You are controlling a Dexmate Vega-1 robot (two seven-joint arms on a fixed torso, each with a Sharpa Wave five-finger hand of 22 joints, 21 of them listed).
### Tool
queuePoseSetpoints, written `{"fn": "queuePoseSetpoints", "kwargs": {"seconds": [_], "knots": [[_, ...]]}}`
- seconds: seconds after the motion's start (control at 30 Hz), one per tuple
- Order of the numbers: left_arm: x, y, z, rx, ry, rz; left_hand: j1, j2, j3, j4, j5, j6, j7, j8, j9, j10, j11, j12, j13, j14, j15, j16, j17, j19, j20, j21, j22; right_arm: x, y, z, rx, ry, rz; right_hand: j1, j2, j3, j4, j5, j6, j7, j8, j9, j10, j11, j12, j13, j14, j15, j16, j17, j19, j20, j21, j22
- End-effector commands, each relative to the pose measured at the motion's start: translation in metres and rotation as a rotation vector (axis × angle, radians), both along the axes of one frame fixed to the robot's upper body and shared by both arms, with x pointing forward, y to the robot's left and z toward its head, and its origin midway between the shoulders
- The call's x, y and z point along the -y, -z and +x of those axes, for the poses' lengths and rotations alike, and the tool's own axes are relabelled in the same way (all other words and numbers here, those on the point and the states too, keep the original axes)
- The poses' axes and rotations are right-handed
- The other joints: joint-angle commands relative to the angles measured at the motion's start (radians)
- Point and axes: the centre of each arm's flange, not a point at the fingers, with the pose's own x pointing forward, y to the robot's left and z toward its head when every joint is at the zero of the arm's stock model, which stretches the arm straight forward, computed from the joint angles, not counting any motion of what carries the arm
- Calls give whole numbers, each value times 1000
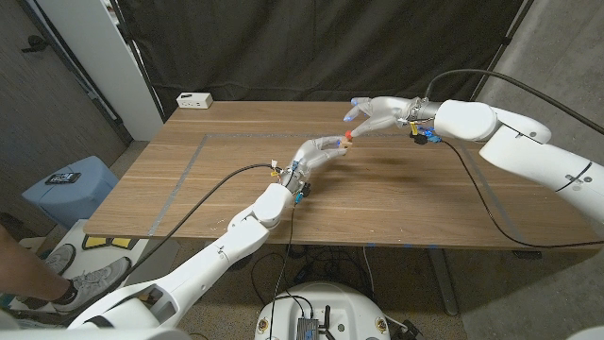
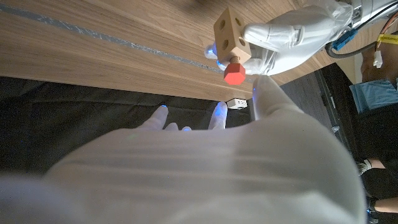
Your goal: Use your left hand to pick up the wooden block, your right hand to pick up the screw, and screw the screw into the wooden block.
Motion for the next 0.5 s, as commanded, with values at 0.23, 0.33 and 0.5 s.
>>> {"fn": "queuePoseSetpoints", "kwargs": {"seconds": [0.23, 0.33, 0.5], "knots": [[7, 3, 2, 21, 26, -27, 2, 3, -5, -4, -4, 2, -6, 7, 1, -3, 0, 1, 3, 1, -95, -1, 3, -1, 0, 6, 2, 0, -9, -6, 3, 47, -90, 10, -1, 9, 1, -1, 5, 10, -5, -1, -9, 14, 2, 4, -8, 13, 0, 1, -11, 5, 1, 3], [8, 4, 2, 21, 29, -29, 2, 3, -5, -4, -4, 3, -6, 7, 1, -3, 0, 1, 3, 2, -96, -1, 3, -2, -2, 5, 2, -1, -9, -8, 5, 52, -99, 10, -2, 9, 1, -2, 9, 14, -4, -1, -9, 15, 2, 4, -8, 14, 0, 0, -10, 4, 2, 3], [9, 4, 2, 18, 34, -33, 2, 2, -5, -4, -4, 3, -6, 7, 1, -2, 0, 2, 3, 2, -96, -1, 3, -3, -2, 5, 2, -3, -9, -9, 4, 62, -117, 12, -2, 10, 2, -3, 14, 19, -3, -1, -5, 18, 4, 4, -9, 16, 0, 0, -10, 4, 2, 3]]}}
